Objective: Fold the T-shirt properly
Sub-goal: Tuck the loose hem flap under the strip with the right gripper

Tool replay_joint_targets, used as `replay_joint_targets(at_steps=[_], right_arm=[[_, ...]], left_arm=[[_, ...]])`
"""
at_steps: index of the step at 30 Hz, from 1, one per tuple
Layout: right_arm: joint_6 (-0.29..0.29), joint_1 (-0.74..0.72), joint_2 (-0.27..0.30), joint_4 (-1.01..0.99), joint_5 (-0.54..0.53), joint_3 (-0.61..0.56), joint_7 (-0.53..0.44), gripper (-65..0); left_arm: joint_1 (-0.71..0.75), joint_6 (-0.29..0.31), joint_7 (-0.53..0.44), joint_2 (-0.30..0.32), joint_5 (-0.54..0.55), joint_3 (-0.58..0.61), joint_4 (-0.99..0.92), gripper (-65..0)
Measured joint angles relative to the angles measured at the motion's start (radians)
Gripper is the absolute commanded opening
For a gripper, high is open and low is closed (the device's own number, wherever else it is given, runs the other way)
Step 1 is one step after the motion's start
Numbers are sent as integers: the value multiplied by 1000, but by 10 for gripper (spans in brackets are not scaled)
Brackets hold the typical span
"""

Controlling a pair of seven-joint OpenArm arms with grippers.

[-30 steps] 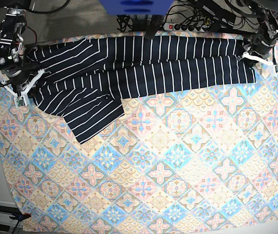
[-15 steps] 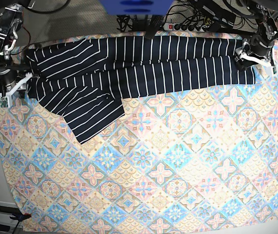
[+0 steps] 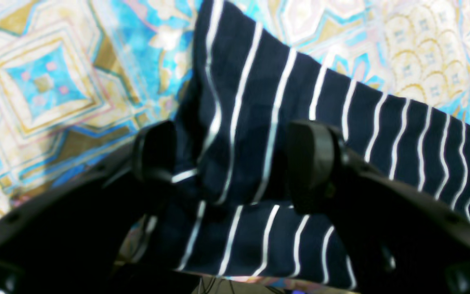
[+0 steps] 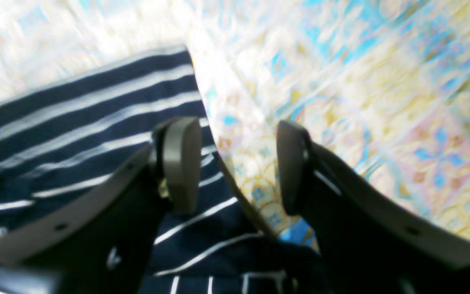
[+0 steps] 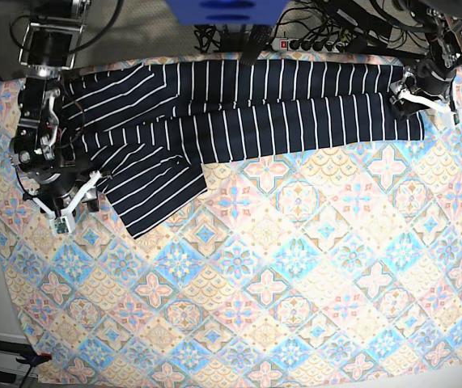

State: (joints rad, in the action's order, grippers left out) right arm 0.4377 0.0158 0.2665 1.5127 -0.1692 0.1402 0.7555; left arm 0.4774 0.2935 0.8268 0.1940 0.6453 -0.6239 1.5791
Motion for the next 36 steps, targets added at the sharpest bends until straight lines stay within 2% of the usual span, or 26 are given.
replay_joint_targets(at_steps=[10, 18, 21, 23, 27, 29, 36], right_arm=[[4, -157, 10, -317, -7, -124, -24, -360], [-1, -236, 13, -538, -11, -229, -156, -360], [0, -243, 14, -558, -13, -240, -185, -370], [-5, -240, 14, -556, -14, -240, -188, -417], [-4, -237, 16, -554, -15, -234, -179, -591], [-4, -224, 16, -531, -21, -229, -155, -650], [5, -59, 3, -213, -11, -68, 76, -648]], left_arm=[[3, 1, 0, -2, -1, 0, 0, -234], [2, 0, 0, -2, -2, 0, 0, -234], [1, 1, 0, -3, -1, 0, 0, -234], [2, 1, 0, -3, -2, 0, 0, -234], [2, 0, 0, -2, -1, 0, 0, -234], [2, 0, 0, -3, -2, 0, 0, -234], [0, 1, 0, -2, -1, -2, 0, -234]])
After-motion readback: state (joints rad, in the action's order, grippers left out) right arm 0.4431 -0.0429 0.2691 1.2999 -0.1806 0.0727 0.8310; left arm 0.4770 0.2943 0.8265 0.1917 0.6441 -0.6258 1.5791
